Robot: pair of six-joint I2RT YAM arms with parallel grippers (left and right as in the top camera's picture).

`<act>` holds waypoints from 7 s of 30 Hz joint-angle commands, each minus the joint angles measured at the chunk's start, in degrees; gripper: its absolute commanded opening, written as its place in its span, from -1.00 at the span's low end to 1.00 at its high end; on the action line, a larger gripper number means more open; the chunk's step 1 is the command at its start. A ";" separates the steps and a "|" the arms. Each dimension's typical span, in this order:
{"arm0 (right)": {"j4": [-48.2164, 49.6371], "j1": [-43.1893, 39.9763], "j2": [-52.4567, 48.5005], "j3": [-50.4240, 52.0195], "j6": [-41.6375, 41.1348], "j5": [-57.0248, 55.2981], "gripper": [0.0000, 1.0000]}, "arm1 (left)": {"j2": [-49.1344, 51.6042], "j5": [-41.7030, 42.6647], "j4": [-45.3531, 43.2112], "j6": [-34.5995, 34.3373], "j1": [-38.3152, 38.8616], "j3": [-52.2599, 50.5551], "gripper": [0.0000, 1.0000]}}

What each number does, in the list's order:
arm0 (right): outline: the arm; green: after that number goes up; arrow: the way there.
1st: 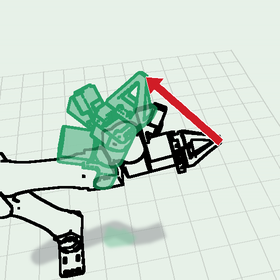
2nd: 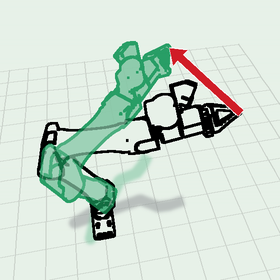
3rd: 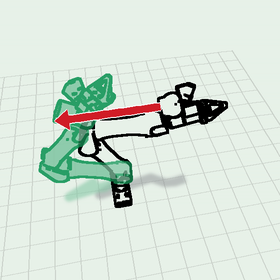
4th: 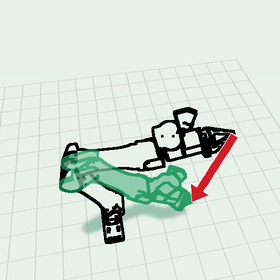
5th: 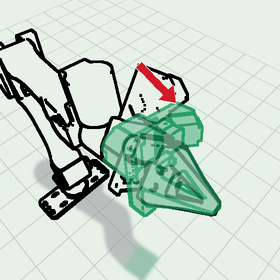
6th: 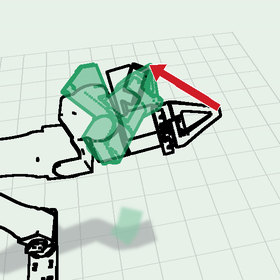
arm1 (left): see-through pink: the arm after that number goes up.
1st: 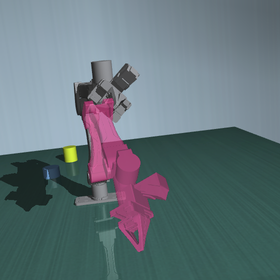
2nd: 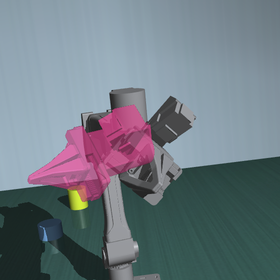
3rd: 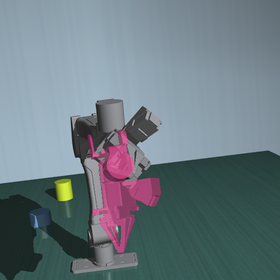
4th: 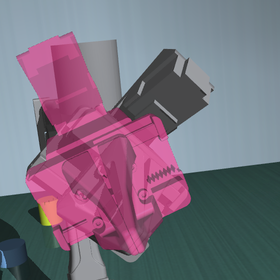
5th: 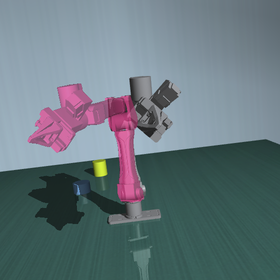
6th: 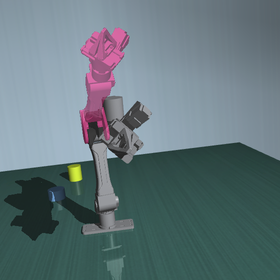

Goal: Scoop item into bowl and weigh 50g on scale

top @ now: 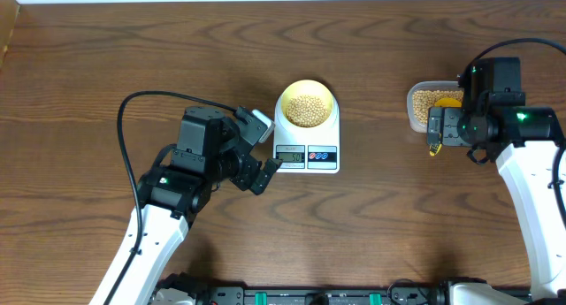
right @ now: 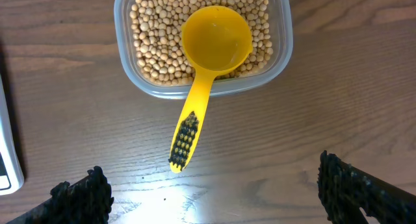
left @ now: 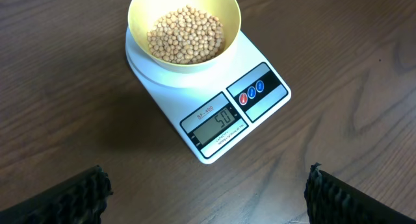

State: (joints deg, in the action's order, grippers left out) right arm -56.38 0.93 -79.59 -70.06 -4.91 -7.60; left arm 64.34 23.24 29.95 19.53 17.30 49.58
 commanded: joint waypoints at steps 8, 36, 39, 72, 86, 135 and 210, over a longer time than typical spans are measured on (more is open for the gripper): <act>-0.04 0.24 0.63 -0.52 0.90 -1.07 0.98 | -0.35 0.26 -0.07 0.13 -0.24 0.22 0.96; -0.04 0.24 0.63 -0.52 0.90 -1.07 0.99 | -0.35 0.26 -0.07 0.13 -0.24 0.22 0.96; -0.04 0.24 0.63 -0.52 0.90 -1.07 0.99 | -0.35 0.26 -0.07 0.13 -0.24 0.22 0.95; -0.04 0.24 0.63 -0.52 0.90 -1.07 0.99 | -0.35 0.26 -0.07 0.13 -0.24 0.22 0.96; -0.04 0.24 0.63 -0.52 0.90 -1.07 0.98 | -0.35 0.26 -0.07 0.13 -0.24 0.22 0.96; -0.04 0.24 0.63 -0.52 0.90 -1.07 0.99 | -0.37 0.26 -0.09 0.13 -0.24 0.22 0.96; -0.04 0.24 0.61 -0.52 0.90 -1.07 0.98 | -58.64 -10.88 -36.61 -27.21 -9.20 -45.77 0.96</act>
State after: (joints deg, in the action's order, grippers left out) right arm -56.36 0.93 -79.59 -70.06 -4.91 -7.60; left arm 8.60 13.13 -6.35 -5.23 10.17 4.47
